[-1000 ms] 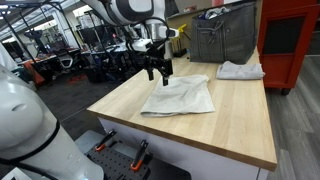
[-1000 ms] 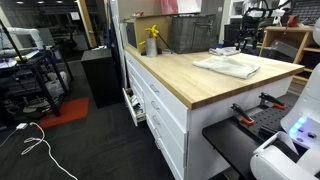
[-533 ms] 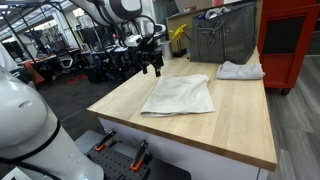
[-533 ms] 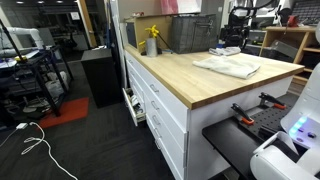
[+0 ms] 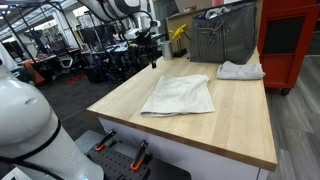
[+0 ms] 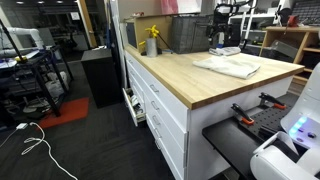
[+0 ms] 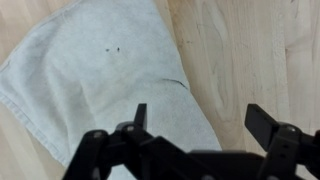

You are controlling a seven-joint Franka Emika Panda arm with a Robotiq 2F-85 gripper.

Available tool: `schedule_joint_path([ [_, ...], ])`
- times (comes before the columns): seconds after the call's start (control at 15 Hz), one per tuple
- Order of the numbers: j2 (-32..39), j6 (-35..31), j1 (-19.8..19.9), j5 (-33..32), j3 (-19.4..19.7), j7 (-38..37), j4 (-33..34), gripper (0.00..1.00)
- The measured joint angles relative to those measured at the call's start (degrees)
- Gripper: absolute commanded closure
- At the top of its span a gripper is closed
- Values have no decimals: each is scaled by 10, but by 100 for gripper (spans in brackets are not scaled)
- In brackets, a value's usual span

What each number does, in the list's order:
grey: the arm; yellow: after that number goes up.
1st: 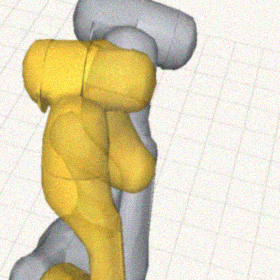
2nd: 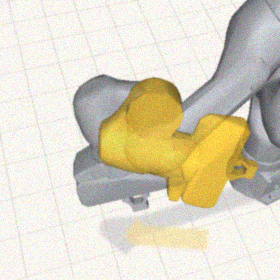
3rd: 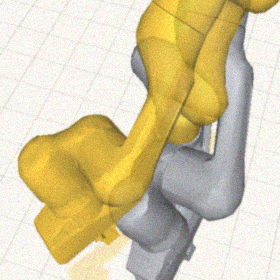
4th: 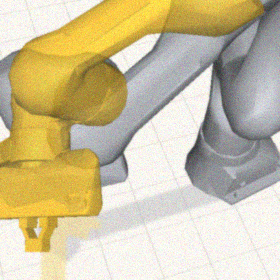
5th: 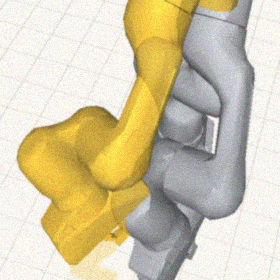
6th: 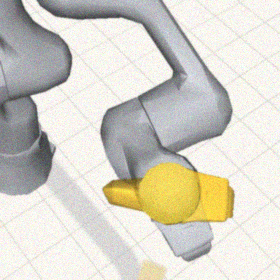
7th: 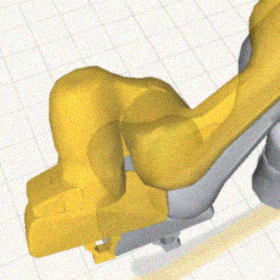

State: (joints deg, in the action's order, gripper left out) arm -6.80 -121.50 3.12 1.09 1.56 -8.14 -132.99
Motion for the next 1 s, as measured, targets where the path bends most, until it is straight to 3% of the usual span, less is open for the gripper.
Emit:
schedule_joint_path([
  [0.6, 9, -8, -1, 0, 0, 0, 4, 0],
  [1.0, 76, -27, -15, 0, -10, 0, 60, 0],
])
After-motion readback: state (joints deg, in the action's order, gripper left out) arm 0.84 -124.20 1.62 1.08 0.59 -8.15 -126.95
